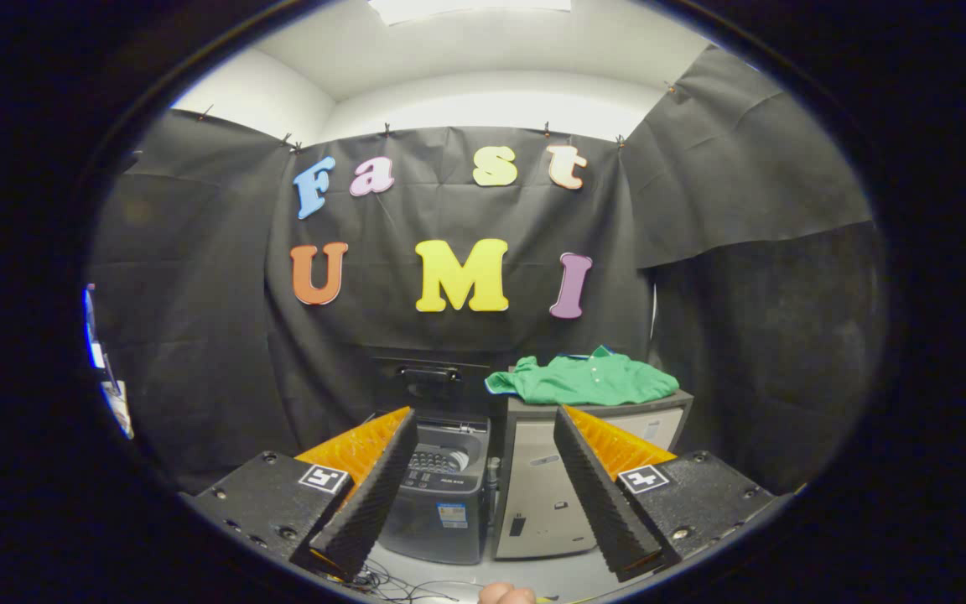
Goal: Put the clothes into the washing machine and then close the washing machine lid.
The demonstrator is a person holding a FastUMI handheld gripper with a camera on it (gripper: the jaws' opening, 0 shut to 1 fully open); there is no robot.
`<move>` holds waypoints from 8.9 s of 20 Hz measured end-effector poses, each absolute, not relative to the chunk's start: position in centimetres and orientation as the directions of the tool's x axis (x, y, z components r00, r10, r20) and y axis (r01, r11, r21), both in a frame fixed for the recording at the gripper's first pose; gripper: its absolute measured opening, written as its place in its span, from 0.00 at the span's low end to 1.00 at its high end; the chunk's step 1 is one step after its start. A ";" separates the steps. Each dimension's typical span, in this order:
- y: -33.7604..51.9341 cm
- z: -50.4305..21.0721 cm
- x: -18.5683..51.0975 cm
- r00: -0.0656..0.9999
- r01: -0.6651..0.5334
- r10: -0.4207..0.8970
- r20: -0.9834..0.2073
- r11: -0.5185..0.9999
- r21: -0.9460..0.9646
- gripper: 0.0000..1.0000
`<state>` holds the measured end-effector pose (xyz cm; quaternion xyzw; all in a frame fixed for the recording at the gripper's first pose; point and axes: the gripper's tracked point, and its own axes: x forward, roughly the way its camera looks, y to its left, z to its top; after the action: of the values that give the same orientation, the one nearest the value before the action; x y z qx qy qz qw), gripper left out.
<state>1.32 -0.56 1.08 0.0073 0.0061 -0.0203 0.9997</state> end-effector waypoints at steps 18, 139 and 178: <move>-14.6 6.8 26.6 0.990 0.037 -0.037 -0.136 0.999 -0.001 1.00; 16.1 -30.9 50.9 0.467 0.036 0.241 -0.851 0.956 0.290 0.05; 17.6 4.6 58.0 0.870 -0.355 0.371 -0.325 0.929 0.109 0.93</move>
<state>57.99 17.62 4.60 0.0228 0.1726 0.1877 0.9667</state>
